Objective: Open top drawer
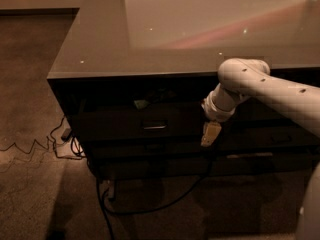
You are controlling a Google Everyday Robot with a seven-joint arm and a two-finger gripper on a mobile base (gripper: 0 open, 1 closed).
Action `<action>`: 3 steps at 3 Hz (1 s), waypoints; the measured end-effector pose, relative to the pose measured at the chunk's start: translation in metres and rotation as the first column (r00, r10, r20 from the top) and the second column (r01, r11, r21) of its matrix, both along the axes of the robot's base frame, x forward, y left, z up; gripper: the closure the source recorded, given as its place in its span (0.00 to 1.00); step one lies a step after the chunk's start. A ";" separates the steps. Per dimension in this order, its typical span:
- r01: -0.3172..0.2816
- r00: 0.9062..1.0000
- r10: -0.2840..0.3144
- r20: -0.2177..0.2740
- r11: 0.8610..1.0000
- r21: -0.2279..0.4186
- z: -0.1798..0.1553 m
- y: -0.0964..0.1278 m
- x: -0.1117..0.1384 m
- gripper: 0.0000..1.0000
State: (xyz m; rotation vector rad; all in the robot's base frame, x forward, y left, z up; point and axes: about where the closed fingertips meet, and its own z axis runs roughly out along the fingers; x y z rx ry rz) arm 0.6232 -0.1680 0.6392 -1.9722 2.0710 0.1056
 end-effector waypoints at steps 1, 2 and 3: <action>0.004 1.000 -0.004 -0.014 1.000 -0.025 -0.009 -0.013 -0.025 0.42; 0.004 1.000 -0.004 -0.014 1.000 -0.025 -0.006 -0.012 -0.025 0.65; 0.006 1.000 -0.007 -0.014 0.998 -0.054 -0.004 -0.020 -0.042 0.87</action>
Offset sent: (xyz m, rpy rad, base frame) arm -0.1001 -0.0505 -0.0006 -0.1509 0.0147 -0.0198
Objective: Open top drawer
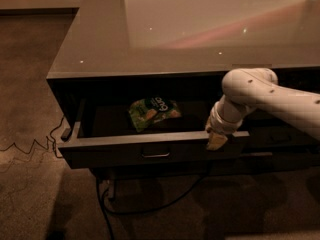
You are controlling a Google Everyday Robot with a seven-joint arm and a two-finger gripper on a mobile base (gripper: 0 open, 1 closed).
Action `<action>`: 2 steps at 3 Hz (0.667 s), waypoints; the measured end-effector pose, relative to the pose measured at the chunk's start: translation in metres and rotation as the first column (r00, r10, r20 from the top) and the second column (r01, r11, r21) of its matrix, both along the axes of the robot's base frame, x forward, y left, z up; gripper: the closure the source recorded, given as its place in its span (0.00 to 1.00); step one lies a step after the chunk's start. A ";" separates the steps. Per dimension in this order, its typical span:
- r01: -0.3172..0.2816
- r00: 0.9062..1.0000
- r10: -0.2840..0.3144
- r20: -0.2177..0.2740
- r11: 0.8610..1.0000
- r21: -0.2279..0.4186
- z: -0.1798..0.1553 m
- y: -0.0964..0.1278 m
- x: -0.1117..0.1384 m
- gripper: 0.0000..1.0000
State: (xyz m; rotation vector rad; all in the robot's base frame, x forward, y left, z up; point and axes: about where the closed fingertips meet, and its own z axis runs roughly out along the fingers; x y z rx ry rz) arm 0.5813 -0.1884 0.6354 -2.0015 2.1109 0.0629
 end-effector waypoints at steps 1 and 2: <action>0.001 1.000 -0.001 0.006 1.000 -0.023 0.003 -0.006 -0.021 1.00; 0.000 1.000 0.001 0.024 0.999 -0.045 0.008 -0.008 -0.033 1.00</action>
Offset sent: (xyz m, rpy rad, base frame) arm -0.1277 -0.0233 0.0721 -0.2195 -0.1667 0.0013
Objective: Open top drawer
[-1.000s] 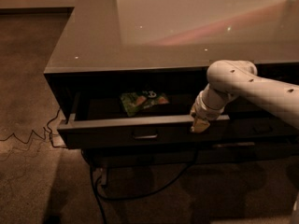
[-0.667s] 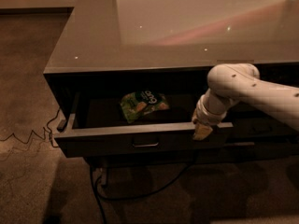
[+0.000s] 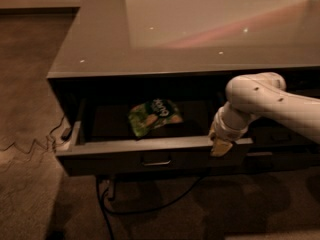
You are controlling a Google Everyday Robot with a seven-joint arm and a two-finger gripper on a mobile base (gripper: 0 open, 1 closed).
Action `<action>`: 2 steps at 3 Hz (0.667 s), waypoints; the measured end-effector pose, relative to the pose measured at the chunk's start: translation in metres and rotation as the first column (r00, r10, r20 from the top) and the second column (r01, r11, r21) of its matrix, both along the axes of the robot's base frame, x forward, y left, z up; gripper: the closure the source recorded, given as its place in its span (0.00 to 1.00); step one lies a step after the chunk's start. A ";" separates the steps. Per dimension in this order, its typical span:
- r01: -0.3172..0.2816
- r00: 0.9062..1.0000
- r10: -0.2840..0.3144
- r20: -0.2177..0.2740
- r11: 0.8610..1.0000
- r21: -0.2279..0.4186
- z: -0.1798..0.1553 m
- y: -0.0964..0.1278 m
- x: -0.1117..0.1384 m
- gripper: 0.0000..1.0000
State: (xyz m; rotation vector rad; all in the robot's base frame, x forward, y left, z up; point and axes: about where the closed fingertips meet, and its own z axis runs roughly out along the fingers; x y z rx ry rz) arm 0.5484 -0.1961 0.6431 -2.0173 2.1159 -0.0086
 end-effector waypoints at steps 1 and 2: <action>0.000 1.000 0.000 0.000 1.000 0.000 0.000 0.000 0.000 1.00; 0.008 1.000 -0.008 0.007 1.000 -0.005 0.003 -0.002 -0.009 0.81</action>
Offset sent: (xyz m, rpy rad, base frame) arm -0.0764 -0.0255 0.0507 -0.0449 -0.0673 -0.0709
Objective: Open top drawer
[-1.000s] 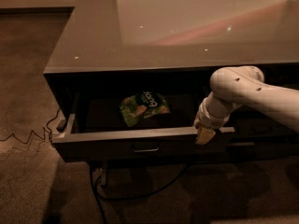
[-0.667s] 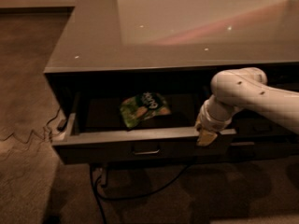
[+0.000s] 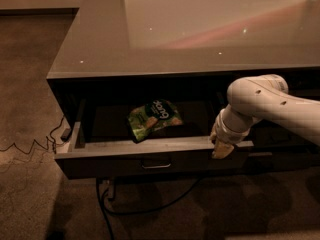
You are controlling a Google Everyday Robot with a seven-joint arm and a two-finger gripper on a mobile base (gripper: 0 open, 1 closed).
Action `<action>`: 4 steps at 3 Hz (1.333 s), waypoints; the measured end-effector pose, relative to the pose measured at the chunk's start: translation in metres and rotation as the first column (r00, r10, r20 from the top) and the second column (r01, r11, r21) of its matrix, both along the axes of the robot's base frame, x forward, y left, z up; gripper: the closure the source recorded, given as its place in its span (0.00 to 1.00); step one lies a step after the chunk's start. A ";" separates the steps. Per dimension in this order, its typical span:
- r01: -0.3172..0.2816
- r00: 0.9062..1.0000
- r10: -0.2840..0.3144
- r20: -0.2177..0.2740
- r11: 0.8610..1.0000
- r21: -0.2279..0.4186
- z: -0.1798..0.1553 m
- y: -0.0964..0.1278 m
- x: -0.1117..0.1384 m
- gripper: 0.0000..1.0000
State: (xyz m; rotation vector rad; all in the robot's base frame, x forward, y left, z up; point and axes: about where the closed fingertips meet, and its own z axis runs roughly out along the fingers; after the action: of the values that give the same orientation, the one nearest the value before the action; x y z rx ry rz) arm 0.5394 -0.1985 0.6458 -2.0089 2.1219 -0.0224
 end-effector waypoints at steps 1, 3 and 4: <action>0.000 1.000 0.000 0.000 1.000 0.000 0.000 0.000 0.000 0.58; 0.000 1.000 0.000 0.000 1.000 0.000 0.000 0.000 0.000 0.12; 0.000 1.000 0.000 0.000 1.000 0.000 0.000 0.000 0.000 0.00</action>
Offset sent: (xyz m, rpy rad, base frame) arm 0.0000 0.0000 0.0000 0.0000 0.0000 0.0000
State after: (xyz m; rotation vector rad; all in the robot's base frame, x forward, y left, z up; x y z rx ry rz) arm 0.5394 -0.1985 0.6457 -2.0091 2.1219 -0.0222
